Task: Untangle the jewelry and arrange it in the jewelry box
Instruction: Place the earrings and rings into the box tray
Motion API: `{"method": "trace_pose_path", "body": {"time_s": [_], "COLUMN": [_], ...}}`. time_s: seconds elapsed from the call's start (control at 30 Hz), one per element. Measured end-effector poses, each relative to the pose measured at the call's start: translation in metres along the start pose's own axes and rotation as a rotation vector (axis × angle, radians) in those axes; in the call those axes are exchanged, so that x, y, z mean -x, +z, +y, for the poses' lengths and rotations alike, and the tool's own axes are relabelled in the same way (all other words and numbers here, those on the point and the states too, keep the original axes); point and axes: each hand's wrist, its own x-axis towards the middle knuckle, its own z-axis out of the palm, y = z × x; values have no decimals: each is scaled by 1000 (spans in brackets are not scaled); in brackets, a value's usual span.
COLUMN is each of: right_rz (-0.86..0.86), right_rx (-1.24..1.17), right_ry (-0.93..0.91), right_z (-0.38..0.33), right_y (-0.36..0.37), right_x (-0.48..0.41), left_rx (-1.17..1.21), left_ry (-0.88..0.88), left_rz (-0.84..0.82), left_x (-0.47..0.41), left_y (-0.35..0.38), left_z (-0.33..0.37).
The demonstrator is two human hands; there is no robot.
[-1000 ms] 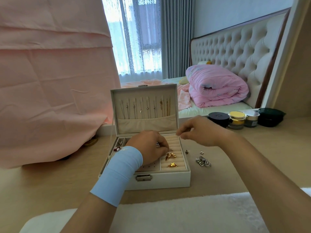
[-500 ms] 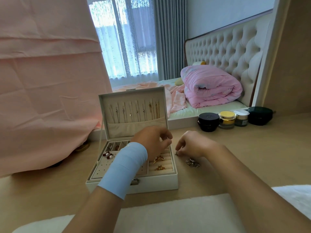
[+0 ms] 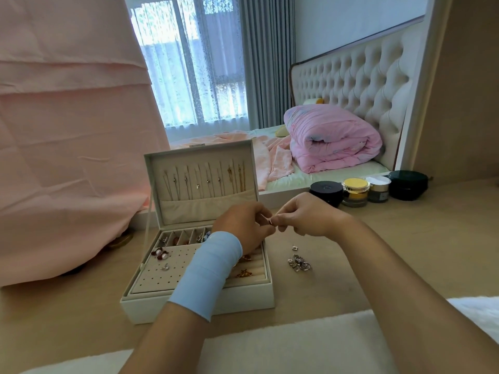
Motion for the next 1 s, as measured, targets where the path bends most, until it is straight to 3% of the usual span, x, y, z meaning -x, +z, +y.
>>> {"method": "trace_pose_path", "body": {"time_s": [0.27,0.57,0.8,1.0], "right_rz": [5,-8,-24,61], "right_rx": [-56,375,404,271], "right_ry": [36,209,192,21], "right_z": [6,24,17,-21], "right_y": [-1,11,17,17], "right_x": [3,-5,-5,1], "left_rx": [-11,-7,93,53], "left_ry": [-13,32,56,18], "left_rz": [47,78,53,-2], "left_x": [-1,1,11,32], "left_y": [1,-1,-14,-46], "left_z": [2,3,-5,-31]}}
